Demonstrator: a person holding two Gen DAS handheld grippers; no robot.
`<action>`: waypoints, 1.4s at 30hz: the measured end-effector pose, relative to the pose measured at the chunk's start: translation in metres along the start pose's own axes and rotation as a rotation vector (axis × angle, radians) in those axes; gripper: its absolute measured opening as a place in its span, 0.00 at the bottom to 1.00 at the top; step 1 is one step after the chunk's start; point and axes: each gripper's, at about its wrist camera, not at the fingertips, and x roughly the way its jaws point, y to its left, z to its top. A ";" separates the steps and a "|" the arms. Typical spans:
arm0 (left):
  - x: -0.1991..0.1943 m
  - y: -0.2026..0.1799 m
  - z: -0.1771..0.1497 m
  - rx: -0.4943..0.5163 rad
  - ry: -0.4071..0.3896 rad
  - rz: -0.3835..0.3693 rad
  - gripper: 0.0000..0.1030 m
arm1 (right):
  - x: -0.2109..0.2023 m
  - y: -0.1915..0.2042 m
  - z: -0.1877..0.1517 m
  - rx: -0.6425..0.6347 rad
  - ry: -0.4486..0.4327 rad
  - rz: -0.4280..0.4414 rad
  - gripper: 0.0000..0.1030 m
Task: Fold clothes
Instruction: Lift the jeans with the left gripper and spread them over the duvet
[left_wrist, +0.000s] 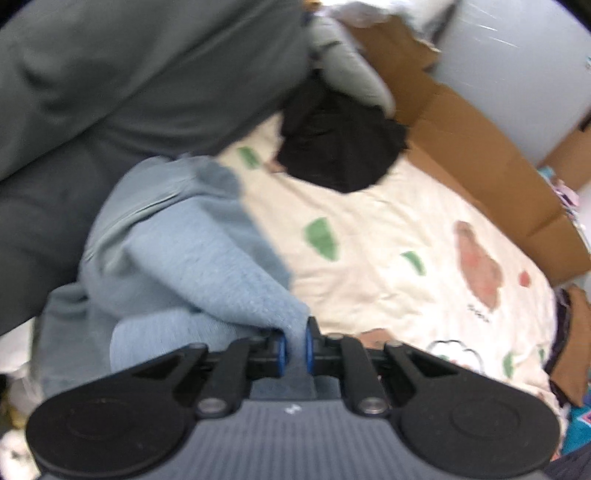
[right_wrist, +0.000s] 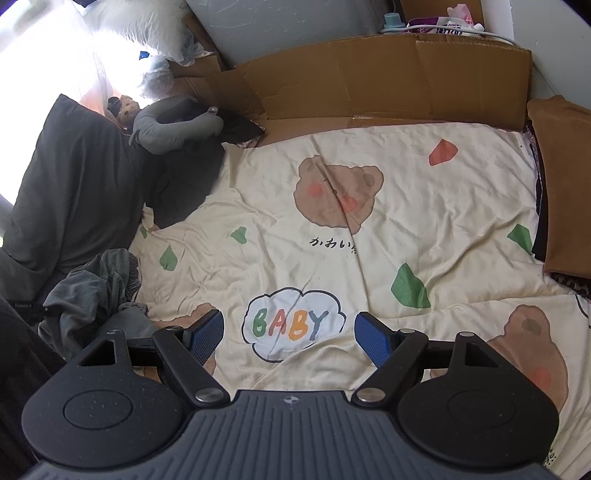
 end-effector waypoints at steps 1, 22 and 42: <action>0.001 -0.009 0.002 0.011 -0.003 -0.014 0.10 | 0.001 -0.001 0.000 0.001 0.001 0.002 0.79; 0.046 -0.148 0.029 0.213 -0.009 -0.269 0.09 | 0.037 -0.011 0.011 0.020 0.012 0.056 0.79; 0.097 -0.277 0.076 0.246 -0.024 -0.432 0.08 | 0.063 -0.034 0.031 0.039 -0.004 0.064 0.79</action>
